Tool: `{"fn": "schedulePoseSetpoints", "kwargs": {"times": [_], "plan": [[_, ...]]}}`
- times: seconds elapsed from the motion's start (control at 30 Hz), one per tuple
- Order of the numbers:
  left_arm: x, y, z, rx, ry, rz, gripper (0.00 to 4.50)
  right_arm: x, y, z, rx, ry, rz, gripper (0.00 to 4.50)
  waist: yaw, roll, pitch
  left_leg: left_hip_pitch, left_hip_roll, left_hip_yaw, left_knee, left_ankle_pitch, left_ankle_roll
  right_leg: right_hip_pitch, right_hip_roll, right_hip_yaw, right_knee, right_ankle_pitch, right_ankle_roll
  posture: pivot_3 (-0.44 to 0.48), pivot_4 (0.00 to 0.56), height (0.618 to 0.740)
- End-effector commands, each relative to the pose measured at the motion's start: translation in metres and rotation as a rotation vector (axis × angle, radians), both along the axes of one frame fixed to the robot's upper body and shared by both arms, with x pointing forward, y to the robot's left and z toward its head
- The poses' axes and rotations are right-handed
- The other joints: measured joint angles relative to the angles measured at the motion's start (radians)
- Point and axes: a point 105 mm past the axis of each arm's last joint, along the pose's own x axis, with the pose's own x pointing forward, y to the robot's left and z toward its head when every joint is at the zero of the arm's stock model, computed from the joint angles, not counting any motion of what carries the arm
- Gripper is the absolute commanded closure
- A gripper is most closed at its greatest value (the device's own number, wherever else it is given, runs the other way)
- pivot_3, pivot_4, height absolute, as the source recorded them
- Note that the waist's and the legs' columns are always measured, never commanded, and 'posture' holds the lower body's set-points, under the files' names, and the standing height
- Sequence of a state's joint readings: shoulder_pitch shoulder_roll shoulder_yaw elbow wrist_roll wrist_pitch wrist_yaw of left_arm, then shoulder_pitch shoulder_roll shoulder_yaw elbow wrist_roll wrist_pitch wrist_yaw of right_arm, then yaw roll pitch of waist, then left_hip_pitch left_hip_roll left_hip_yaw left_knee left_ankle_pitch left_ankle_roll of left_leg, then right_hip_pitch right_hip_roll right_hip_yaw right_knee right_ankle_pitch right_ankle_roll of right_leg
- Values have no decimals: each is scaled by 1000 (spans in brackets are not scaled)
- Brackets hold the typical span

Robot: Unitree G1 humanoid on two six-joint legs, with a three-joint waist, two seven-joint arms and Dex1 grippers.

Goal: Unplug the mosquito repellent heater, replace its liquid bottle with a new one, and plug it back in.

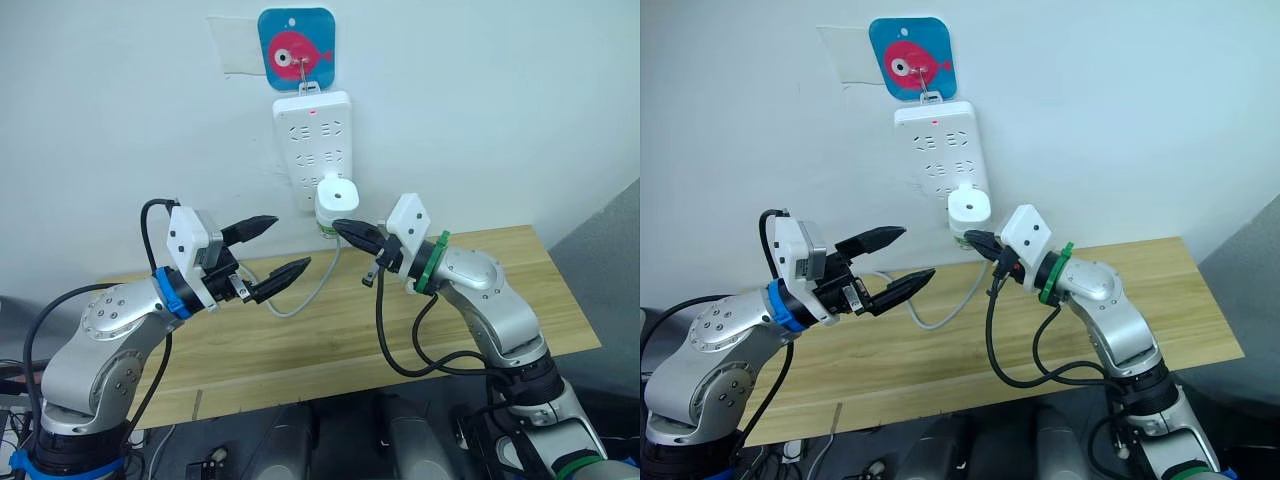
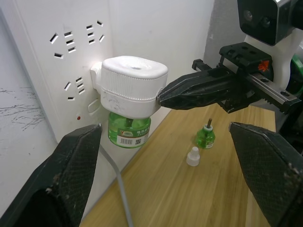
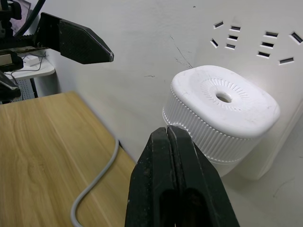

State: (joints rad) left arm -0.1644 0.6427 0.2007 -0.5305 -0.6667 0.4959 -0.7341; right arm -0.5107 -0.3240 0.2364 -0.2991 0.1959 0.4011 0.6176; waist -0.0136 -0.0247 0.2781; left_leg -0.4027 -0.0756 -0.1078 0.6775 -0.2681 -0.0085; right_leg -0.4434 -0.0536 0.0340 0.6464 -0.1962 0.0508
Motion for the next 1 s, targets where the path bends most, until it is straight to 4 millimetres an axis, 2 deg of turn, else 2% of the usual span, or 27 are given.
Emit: {"fn": "schedulePoseSetpoints", "kwargs": {"times": [0.03, 0.5, 0.7, 1.0], "plan": [[-3, -3, 6, -4, -33, -20, 0, 18, -32, 16, 40, -52, -194, 4473, 3, 0, 0, 1, 0, 0, 0, 0, 0, 1, 0, 0, -1, 0, 0, 27, 263, 740], [0, -4, 7, -5, -33, -26, 0, 15, -32, 16, 65, -15, -223, 4473, 12, 0, 0, 2, 0, 0, -1, 0, 0, 2, 0, 0, -1, 0, 0, 18, 258, 740], [2, -4, 8, -2, -35, -26, 0, 10, -30, 15, 52, -12, -180, 4473, 12, 0, 0, 2, 0, 0, -1, 0, 0, 2, 0, -1, -1, 0, 0, 17, 261, 740], [0, -4, 6, 8, -33, -33, 0, -6, -22, 15, 25, -13, -70, 4473, 12, 0, 0, 2, 0, 0, -2, 0, 0, 2, 0, -1, -2, 0, 0, 13, 261, 740]]}}
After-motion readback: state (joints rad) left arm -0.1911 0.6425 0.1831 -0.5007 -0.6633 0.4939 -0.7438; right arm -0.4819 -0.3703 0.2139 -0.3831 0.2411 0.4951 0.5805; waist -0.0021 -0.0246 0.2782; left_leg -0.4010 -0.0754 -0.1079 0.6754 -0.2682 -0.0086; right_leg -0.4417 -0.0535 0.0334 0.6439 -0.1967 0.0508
